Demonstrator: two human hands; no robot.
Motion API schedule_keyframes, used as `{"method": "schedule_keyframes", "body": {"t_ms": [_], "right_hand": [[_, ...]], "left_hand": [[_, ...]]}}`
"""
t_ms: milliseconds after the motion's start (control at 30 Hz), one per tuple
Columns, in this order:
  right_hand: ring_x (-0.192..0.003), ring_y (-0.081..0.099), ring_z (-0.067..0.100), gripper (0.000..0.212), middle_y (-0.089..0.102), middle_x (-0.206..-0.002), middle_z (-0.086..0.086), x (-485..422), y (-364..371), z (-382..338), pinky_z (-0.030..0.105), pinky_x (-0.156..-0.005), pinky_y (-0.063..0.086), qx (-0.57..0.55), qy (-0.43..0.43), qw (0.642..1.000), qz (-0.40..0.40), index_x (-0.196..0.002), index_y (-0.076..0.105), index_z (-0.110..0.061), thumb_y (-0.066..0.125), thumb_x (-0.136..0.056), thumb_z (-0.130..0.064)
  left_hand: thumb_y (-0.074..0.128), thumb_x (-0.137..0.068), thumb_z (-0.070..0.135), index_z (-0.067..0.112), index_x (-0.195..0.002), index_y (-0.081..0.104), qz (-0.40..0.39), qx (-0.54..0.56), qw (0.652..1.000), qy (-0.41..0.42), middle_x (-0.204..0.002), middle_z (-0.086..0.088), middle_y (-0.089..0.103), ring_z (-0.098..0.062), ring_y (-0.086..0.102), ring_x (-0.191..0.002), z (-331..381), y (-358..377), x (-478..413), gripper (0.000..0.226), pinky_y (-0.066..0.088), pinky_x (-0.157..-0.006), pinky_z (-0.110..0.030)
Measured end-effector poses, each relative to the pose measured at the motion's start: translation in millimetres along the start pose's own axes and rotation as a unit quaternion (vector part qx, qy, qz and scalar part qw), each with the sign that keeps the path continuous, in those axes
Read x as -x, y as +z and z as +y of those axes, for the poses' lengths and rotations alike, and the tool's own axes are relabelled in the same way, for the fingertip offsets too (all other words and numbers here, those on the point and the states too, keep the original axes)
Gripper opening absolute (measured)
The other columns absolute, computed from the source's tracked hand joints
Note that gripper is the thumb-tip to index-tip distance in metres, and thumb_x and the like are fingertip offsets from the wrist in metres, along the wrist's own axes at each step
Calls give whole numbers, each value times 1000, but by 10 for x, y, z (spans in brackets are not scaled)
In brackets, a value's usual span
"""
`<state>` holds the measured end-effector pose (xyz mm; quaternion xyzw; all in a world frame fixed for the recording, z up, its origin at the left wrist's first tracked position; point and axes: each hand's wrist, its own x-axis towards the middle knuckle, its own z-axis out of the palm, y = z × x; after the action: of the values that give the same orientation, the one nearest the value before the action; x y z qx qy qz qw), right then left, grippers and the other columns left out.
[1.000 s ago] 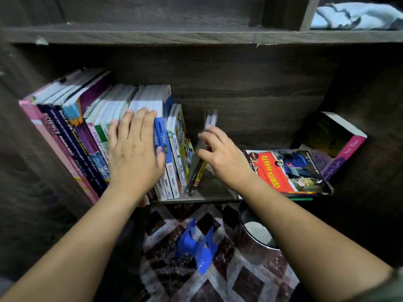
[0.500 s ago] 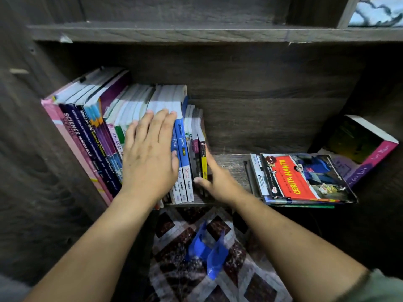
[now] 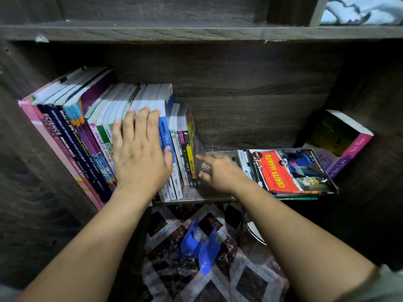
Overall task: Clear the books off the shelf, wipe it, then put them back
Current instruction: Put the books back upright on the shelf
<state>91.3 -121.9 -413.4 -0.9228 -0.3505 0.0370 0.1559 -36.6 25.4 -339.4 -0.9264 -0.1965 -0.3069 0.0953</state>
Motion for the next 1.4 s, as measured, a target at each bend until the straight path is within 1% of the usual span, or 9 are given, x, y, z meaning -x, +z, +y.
{"method": "schedule_keyframes", "body": {"t_ms": [167,333,467,600,733,900,1067,1233,1400], "right_hand": [[-136,32,26,64,37,-149,6,439,-119,472,36,-109,31,141,-12,990,25,-146,36,-28,53,-90,-54],[-144,20,28,89,19,-158,7,728,-187,921,40,-115,22,183,62,980,-38,-151,21,-32,63,-79,-63],[-147,12,35,87,6,-162,7,808,-265,1139,47,-117,20,183,124,970,-99,-154,4,-37,63,-90,-41],[-147,15,34,61,10,-162,3,743,-340,1220,40,-117,18,99,100,983,-116,-152,17,-39,47,-102,-23],[-140,33,24,51,32,-156,3,689,-296,1172,27,-109,26,57,39,997,-39,-148,33,-35,45,-102,-17],[-147,17,28,61,23,-159,-2,605,-43,1025,45,-116,23,77,9,997,-12,-150,26,-38,43,-99,-9],[-139,38,27,67,41,-151,5,470,58,781,39,-114,28,36,-10,991,127,-147,37,-29,33,-85,-5],[-116,59,28,53,62,-129,9,133,42,410,46,-96,47,-96,-58,942,317,-137,52,-17,53,-87,0],[-113,52,17,52,62,-128,10,-73,-52,-130,23,-101,37,-239,-72,872,421,-138,52,-10,52,-88,4]], "left_hand": [[61,-80,38,7,-145,27,-2,-6,1000,-8,-149,-14,32,-33,23,-141,26,-12,-12,80,10,-117,-49],[64,-77,33,5,-142,31,8,15,1000,-17,-146,-16,35,-36,24,-139,70,-24,-12,79,8,-117,-50],[64,-76,33,3,-139,33,11,22,999,-21,-143,-18,36,-37,26,-137,99,-23,-20,77,9,-116,-52],[66,-75,32,1,-138,34,13,23,999,-21,-141,-19,38,-39,28,-135,105,-13,-27,77,15,-115,-55],[68,-74,31,1,-138,35,18,28,999,-17,-141,-20,38,-40,28,-134,89,-1,-18,78,14,-115,-55],[66,-76,31,1,-139,34,21,29,999,-13,-142,-19,37,-39,27,-136,79,9,-7,77,12,-116,-54],[64,-75,32,3,-139,33,20,28,999,-19,-143,-17,37,-38,26,-138,99,18,-12,77,9,-117,-53],[64,-74,32,4,-140,33,17,33,999,-19,-144,-16,36,-37,25,-139,91,45,-13,78,7,-118,-52],[66,-76,30,5,-144,30,11,33,999,-1,-148,-15,33,-36,21,-142,33,31,9,81,6,-119,-51]]}}
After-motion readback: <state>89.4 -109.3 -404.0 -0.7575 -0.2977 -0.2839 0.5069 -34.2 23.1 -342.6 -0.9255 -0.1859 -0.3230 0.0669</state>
